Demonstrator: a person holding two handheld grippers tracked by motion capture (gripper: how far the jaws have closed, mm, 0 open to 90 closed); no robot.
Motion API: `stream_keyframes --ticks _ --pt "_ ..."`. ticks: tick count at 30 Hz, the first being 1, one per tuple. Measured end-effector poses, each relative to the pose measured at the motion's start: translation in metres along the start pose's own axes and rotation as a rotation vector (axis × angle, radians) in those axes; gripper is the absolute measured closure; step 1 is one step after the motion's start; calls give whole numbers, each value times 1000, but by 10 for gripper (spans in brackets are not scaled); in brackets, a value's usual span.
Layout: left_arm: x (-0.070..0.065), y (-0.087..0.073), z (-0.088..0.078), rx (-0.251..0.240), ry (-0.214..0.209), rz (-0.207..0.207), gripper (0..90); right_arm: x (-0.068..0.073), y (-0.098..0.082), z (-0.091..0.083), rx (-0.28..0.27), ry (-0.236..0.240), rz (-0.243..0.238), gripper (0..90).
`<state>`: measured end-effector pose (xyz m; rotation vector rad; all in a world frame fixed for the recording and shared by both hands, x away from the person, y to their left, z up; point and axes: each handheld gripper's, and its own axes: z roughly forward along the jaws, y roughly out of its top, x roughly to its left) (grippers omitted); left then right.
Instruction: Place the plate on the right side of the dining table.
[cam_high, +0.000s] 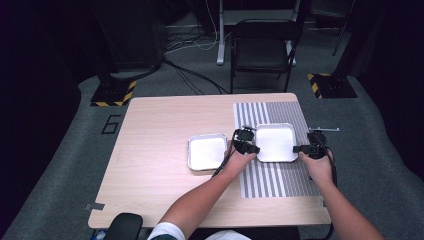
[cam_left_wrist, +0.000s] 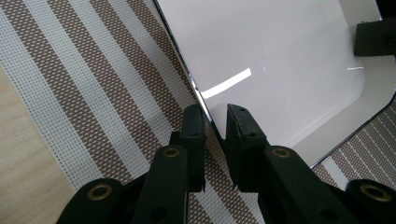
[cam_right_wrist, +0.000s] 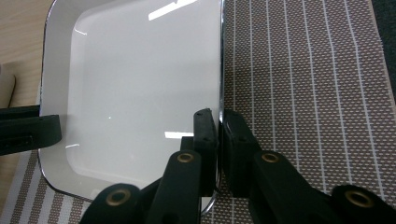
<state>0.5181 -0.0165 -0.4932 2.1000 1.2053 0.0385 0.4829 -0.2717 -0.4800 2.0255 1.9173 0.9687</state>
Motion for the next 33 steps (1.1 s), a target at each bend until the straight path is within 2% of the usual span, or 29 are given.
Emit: stream_keyframes --ticks 3,15,24,31,33 --pt "0 0 1 4 6 11 777 0 0 1 0 -4 1 851" --pt "2 -1 5 -1 6 -12 776 -1 1 7 6 -13 4 850" --pt "3 -1 6 8 -9 -15 773 -3 2 9 8 -20 -2 849" --pt "3 -1 7 0 -9 -9 764 -3 1 10 10 -29 -5 848" --pt "3 -1 6 1 -8 -2 761 -2 1 10 10 -33 8 849"
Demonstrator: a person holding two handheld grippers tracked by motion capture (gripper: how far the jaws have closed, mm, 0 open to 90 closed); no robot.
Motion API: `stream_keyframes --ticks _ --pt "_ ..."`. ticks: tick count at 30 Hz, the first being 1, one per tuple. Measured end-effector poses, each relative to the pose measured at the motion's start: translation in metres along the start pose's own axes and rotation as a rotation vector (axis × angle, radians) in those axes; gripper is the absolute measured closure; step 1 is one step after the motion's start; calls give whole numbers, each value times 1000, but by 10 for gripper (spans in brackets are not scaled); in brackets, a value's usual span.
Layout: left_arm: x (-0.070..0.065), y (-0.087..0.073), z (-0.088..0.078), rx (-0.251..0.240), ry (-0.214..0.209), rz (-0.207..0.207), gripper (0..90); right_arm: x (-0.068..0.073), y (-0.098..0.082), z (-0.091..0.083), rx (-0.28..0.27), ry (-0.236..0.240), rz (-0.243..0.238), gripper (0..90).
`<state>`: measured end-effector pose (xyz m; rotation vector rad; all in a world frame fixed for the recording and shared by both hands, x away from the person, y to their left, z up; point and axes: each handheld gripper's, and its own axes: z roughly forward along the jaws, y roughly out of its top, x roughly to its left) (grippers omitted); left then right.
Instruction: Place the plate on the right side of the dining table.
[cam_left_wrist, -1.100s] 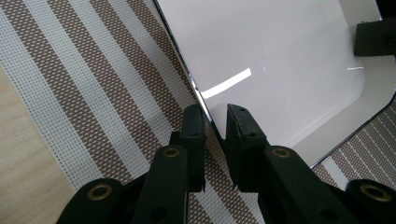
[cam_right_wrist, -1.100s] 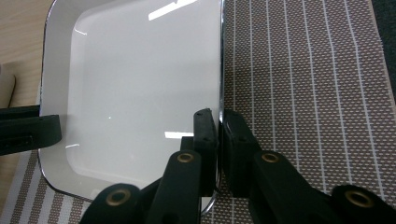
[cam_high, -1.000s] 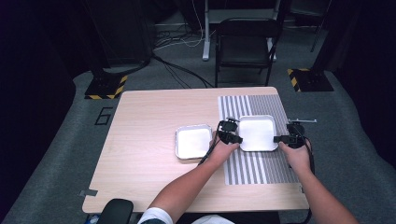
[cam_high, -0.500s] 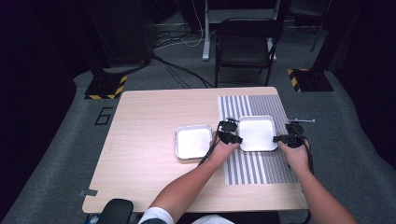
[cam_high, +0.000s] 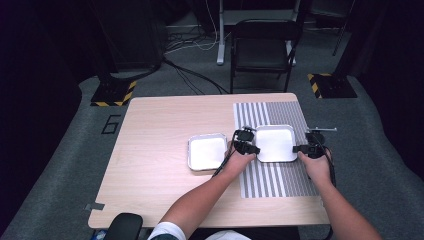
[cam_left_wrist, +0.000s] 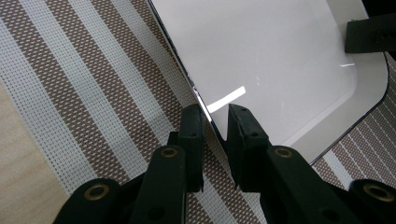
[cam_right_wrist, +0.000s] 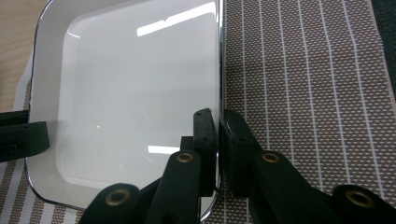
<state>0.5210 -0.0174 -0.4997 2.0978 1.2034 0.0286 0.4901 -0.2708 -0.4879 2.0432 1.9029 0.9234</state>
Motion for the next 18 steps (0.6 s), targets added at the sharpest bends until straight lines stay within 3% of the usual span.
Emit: stream_keyframes --ticks 18 --pt "0 0 -1 6 -19 0 740 -1 1 0 -5 -7 -6 843"
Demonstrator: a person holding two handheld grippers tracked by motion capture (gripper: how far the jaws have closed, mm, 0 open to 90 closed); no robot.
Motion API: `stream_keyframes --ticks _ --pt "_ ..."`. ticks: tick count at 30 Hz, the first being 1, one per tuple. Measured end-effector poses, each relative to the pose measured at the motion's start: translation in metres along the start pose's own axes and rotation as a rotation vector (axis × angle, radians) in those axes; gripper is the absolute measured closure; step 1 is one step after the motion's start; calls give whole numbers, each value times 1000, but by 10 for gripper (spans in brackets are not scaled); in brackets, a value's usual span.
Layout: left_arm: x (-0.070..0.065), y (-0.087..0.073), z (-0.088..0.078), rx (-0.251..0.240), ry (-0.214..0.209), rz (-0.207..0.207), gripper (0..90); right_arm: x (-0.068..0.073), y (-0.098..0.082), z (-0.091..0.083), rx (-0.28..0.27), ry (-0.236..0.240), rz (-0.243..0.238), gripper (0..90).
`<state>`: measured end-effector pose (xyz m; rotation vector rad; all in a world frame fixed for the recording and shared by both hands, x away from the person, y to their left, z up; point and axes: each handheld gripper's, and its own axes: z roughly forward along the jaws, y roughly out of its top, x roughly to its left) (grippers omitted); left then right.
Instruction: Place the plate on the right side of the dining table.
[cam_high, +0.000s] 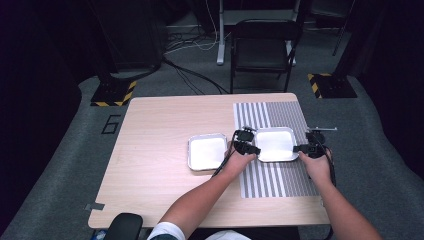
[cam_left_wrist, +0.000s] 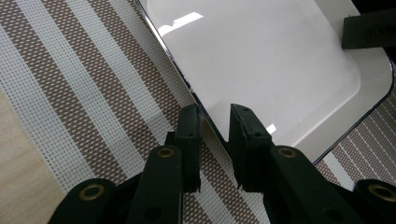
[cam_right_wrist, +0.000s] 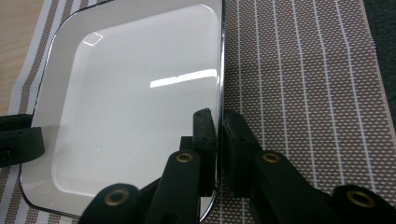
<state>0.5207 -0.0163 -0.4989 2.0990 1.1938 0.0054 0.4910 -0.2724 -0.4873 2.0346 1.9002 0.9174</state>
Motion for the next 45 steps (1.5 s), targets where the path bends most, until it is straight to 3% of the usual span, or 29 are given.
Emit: stream_keyframes --ticks 28,31,36,45 --pt "-2 0 1 -8 -17 0 720 -2 3 -3 -9 -15 6 790" --pt "-2 0 0 4 -19 12 720 -1 4 -5 -25 -8 0 790" --pt "-3 -2 1 8 -23 18 716 2 3 -3 -6 -19 -20 791" --pt "-2 -1 -4 -12 -28 16 709 5 3 -2 -24 -38 -26 771"
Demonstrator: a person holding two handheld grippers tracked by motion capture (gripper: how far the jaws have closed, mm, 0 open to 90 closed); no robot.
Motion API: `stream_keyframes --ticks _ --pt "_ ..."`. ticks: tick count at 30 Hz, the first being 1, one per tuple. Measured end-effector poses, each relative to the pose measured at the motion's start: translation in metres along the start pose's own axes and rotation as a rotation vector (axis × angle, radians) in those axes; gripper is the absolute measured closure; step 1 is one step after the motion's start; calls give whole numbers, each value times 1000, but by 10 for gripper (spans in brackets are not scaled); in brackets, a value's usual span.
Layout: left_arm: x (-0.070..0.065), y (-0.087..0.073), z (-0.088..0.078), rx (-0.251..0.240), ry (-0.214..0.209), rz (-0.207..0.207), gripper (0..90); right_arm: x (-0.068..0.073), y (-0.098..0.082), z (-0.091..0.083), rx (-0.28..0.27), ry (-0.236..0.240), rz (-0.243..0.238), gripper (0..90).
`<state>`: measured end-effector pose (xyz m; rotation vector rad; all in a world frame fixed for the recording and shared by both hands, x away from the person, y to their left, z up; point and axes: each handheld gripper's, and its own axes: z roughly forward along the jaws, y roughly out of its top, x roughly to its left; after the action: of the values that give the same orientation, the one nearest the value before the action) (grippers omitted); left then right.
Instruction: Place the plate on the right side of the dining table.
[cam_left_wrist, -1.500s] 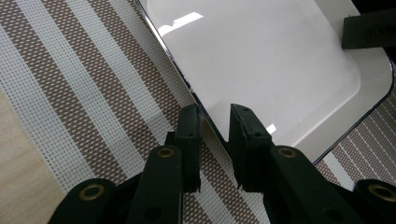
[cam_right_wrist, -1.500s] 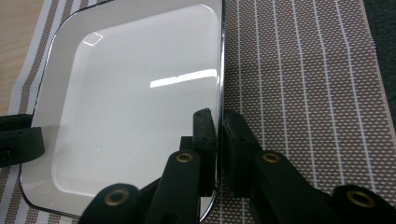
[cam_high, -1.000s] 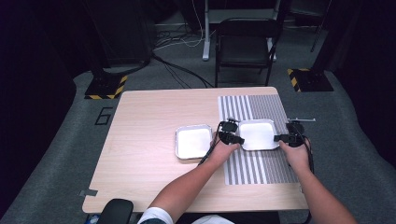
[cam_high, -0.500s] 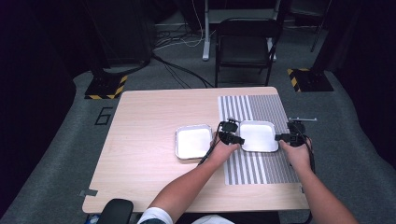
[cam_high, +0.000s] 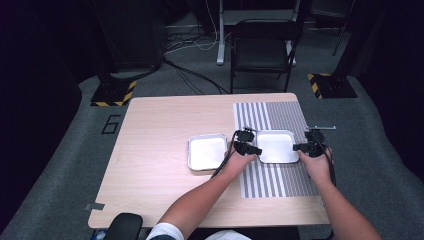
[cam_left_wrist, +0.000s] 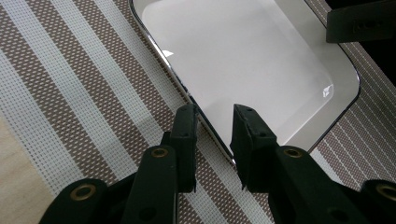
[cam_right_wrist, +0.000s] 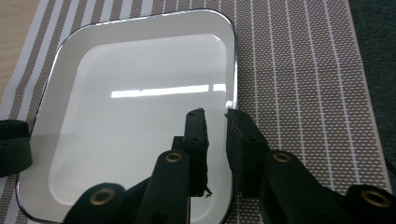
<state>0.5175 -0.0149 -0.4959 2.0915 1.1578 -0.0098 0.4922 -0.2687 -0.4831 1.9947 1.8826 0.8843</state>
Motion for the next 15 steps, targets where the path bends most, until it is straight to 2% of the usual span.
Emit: stream_keyframes --ticks 8,15 --pt "-2 -2 3 17 1 10 710 -4 0 1 17 -17 8 773" --pt "-2 -2 3 17 3 9 711 -5 -1 6 30 -30 4 843"
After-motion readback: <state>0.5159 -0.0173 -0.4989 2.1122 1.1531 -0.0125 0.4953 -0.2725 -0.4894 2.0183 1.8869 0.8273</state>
